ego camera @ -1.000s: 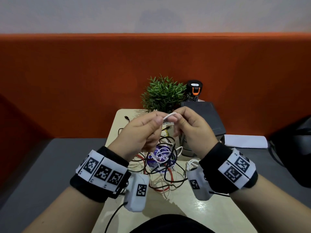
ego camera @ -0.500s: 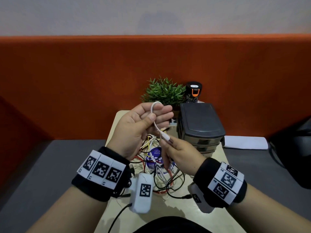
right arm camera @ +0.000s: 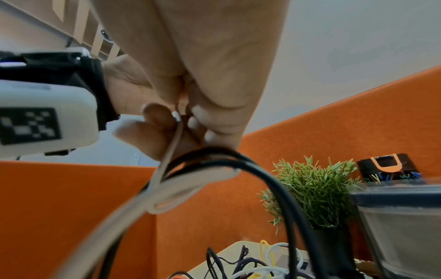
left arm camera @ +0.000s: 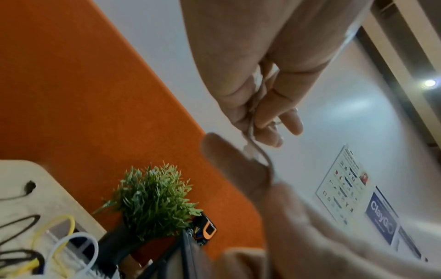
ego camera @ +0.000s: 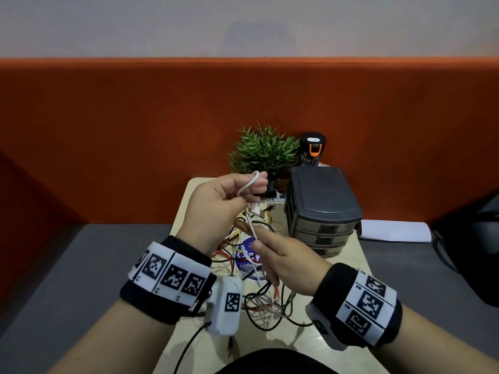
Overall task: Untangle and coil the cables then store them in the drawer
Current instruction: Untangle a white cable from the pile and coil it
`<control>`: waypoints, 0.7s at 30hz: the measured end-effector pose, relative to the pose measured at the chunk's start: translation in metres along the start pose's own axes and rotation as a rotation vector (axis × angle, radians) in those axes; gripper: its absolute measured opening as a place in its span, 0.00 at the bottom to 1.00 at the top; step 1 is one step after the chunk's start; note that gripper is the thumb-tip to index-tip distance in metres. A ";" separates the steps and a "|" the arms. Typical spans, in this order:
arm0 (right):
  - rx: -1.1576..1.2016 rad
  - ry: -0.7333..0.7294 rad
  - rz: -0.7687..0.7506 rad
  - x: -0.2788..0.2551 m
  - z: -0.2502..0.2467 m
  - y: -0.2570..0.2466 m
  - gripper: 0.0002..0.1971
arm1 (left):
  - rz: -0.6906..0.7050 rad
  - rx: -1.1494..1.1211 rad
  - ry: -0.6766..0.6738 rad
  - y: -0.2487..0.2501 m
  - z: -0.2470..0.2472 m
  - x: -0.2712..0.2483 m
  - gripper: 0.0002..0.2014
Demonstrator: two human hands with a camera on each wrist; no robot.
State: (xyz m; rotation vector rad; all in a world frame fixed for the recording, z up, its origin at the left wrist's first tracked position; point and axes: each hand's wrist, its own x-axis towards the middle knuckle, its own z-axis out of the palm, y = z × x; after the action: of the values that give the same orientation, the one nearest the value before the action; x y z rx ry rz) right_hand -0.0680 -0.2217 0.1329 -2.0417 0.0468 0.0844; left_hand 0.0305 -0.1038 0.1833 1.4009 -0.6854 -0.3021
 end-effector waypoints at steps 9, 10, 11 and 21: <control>0.290 0.331 0.068 0.014 -0.010 0.013 0.14 | -0.128 -0.151 -0.054 0.008 -0.002 -0.002 0.21; 0.315 0.358 0.061 0.016 -0.011 0.013 0.13 | -0.132 -0.155 -0.052 0.008 -0.003 -0.002 0.18; 0.335 0.380 0.056 0.016 -0.012 0.013 0.11 | -0.130 -0.151 -0.039 0.008 -0.003 -0.003 0.17; 0.392 0.311 0.073 0.020 -0.003 0.013 0.13 | -0.109 -0.406 -0.093 0.008 0.009 -0.002 0.14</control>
State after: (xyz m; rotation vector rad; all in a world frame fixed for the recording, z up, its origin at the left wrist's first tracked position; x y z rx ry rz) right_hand -0.0487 -0.2300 0.1210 -1.6452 0.3090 -0.1854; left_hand 0.0225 -0.1085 0.1904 1.0416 -0.5857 -0.5629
